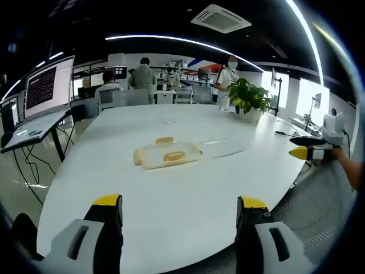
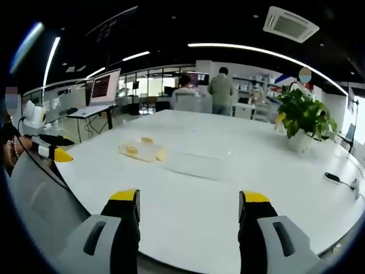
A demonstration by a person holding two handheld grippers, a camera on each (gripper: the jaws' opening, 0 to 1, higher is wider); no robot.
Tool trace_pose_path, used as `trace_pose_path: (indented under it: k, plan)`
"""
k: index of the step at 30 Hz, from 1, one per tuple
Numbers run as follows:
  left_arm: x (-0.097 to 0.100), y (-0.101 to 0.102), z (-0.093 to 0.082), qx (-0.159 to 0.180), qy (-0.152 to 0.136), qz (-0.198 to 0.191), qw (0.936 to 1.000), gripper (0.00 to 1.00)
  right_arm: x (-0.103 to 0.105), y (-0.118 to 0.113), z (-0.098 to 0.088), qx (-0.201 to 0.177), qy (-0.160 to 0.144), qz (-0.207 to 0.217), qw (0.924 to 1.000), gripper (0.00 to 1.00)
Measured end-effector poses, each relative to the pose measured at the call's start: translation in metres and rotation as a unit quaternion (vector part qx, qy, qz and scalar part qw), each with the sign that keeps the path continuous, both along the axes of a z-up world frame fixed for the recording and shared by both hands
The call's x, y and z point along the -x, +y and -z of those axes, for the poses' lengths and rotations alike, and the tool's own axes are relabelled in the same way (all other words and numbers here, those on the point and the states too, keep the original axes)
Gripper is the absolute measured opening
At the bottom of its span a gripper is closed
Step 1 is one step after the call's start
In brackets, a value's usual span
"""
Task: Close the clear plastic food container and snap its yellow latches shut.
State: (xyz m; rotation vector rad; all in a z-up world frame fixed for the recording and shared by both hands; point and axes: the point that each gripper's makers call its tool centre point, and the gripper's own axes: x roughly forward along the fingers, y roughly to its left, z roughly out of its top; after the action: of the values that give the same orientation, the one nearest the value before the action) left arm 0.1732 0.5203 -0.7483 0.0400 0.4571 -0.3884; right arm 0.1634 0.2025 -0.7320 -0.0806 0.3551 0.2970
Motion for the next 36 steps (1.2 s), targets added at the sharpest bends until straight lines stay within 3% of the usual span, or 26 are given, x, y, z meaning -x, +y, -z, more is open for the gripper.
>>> trace_pose_path:
  k: [4, 10, 19, 22, 26, 30, 33, 36]
  plan:
    - [0.000, 0.002, 0.001, -0.002, 0.003, -0.005, 1.0000, 0.78, -0.001, 0.000, -0.002, -0.008, -0.004, 0.002, 1.0000, 0.67]
    - [-0.003, 0.002, -0.006, 0.010, -0.018, -0.009, 0.9997, 0.80, 0.000, 0.002, -0.001, -0.005, -0.003, -0.003, 1.0000, 0.66]
    - [-0.001, 0.001, -0.001, 0.003, -0.001, -0.002, 1.0000, 0.79, 0.000, 0.003, -0.002, -0.008, -0.004, -0.004, 1.0000, 0.64]
    - [-0.004, 0.001, -0.010, 0.019, -0.025, -0.006, 0.9995, 0.82, -0.001, 0.004, -0.006, -0.022, -0.011, -0.004, 0.9997, 0.62]
    - [-0.002, 0.000, 0.000, 0.000, 0.000, -0.001, 1.0000, 0.80, 0.000, 0.002, -0.006, -0.017, -0.012, -0.001, 0.9998, 0.63]
    - [-0.003, 0.001, -0.005, 0.006, -0.014, -0.005, 0.9999, 0.82, -0.001, 0.002, -0.006, -0.016, -0.010, 0.001, 0.9998, 0.62]
    - [-0.002, 0.000, -0.002, 0.002, -0.001, -0.002, 1.0000, 0.80, 0.000, 0.005, -0.003, -0.010, -0.003, -0.008, 0.9999, 0.61]
    - [-0.003, 0.001, -0.005, 0.005, -0.011, -0.006, 0.9999, 0.80, 0.000, 0.005, -0.003, -0.010, -0.004, -0.008, 0.9999, 0.61]
